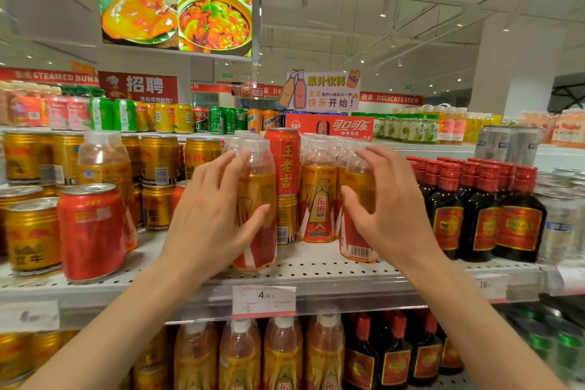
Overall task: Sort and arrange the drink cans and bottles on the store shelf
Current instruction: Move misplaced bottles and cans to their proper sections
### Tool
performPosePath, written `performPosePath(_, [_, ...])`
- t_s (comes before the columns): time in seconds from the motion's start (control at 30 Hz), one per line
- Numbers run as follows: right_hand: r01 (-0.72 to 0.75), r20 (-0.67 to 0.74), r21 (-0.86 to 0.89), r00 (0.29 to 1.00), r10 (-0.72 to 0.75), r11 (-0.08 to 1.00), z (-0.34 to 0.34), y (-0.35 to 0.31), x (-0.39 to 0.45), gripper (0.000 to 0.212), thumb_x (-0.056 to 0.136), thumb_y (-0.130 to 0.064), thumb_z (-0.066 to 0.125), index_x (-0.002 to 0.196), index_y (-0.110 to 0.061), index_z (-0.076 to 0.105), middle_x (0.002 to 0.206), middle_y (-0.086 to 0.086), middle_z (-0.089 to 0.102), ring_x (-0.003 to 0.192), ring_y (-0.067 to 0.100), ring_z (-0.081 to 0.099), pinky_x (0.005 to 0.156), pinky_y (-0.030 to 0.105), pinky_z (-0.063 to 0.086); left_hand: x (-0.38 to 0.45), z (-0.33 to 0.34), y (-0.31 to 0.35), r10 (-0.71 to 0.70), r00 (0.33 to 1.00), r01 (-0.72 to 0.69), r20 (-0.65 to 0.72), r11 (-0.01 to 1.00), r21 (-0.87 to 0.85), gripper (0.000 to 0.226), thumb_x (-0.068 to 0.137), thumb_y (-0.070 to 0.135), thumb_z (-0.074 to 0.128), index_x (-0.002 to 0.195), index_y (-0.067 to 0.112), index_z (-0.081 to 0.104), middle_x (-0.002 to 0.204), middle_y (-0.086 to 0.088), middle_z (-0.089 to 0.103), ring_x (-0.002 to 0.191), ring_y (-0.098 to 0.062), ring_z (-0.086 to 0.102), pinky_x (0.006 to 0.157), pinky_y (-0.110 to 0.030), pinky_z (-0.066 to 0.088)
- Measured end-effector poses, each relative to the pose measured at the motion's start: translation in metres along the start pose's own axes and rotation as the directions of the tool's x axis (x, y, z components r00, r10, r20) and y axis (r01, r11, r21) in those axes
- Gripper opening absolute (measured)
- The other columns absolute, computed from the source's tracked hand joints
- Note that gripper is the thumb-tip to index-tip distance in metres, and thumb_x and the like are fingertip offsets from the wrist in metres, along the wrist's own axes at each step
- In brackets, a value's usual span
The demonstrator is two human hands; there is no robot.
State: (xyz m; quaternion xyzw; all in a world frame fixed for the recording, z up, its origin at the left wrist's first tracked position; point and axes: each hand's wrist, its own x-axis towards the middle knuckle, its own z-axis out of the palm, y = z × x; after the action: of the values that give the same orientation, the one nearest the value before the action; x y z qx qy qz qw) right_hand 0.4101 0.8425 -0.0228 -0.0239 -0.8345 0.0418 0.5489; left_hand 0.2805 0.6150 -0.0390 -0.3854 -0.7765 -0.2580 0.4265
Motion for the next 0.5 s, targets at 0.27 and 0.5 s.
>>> performPosePath(0.27, [0.022,0.301,0.064,0.953,-0.040,0.998,0.036,-0.040,0.075,0.058,0.096,-0.035,0.061,0.148,-0.019,0.041,0.146,-0.001,0.046,0.136,0.015,0.041,0.114,0.032,0.031,0.015,-0.007,-0.009,-0.024,0.996,0.031,0.083,0.997,-0.076,0.085,0.090,0.062,0.055,0.160,0.031,0.016,0.132,-0.002,0.062,0.115,-0.022,0.057,0.099,-0.046,0.042])
performPosePath(0.5, [-0.050,0.418,0.109,0.908,0.000,0.993,0.045,-0.039,0.096,0.054,0.090,-0.039,0.072,0.133,-0.023,0.044,0.133,-0.002,0.054,0.120,0.016,0.050,0.098,0.029,0.041,0.010,-0.002,-0.012,-0.027,0.998,0.037,0.063,0.987,-0.159,0.087,0.091,0.058,0.058,0.159,0.036,0.008,0.140,0.001,0.057,0.124,-0.018,0.055,0.101,-0.042,0.042])
